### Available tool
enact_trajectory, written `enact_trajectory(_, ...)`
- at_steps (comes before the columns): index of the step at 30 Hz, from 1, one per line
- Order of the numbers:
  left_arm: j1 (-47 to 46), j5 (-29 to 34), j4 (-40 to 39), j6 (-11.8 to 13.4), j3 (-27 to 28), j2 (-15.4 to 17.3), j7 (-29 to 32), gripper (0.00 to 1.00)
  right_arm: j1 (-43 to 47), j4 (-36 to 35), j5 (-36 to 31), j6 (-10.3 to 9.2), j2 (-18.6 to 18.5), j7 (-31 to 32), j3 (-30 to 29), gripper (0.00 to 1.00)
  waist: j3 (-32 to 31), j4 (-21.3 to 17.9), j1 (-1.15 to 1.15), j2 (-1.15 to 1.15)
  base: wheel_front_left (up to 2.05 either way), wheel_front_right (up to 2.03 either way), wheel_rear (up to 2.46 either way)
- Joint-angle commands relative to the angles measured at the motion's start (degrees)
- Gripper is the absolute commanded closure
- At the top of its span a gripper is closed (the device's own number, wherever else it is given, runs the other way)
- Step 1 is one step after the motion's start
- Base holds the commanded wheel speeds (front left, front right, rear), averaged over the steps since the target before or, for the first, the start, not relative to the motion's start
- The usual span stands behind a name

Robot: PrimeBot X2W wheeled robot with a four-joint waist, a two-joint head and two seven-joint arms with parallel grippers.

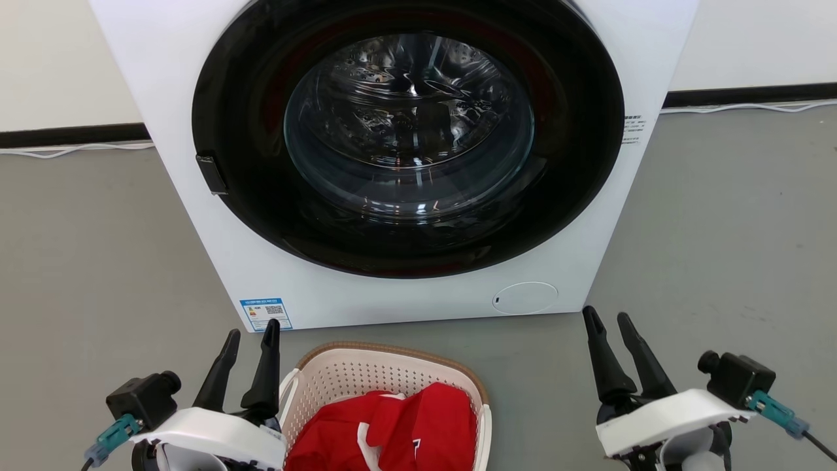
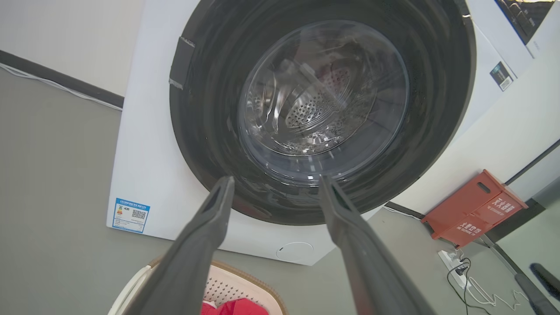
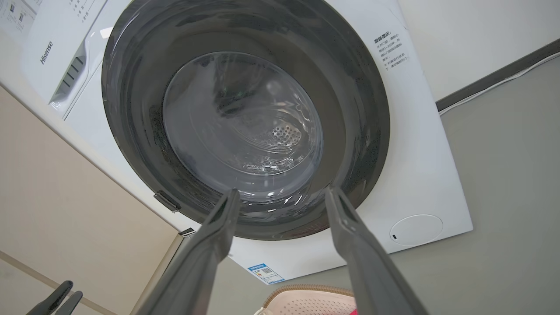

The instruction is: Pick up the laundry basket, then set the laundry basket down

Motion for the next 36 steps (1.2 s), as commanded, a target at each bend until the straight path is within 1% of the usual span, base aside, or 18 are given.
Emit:
enact_trajectory(1,-3.0,2.2,-1.8,-0.1,1.1,0.7,-1.0,0.0,-3.4,-2.0,-1.9,0.34,-0.4,-1.4,1.4,0.0,0.0,0.0,0.0,0.0,0.0,0.0,0.0)
enact_trajectory(28,-4.6,16.2,-2.8,-0.2,-0.4,1.8,-5.3,0.0,-5.1,-3.4,-16.4,0.43,-0.6,-5.7,4.8,0.0,1.2,-0.3,0.0,0.0,0.0,0.0,0.0)
enact_trajectory(36,-4.6,16.0,-2.4,-0.2,0.0,1.6,-5.3,0.0,-4.9,-3.1,-17.3,0.43,-0.4,-5.7,3.4,0.0,1.1,-0.3,0.0,0.0,0.0,0.0,0.0)
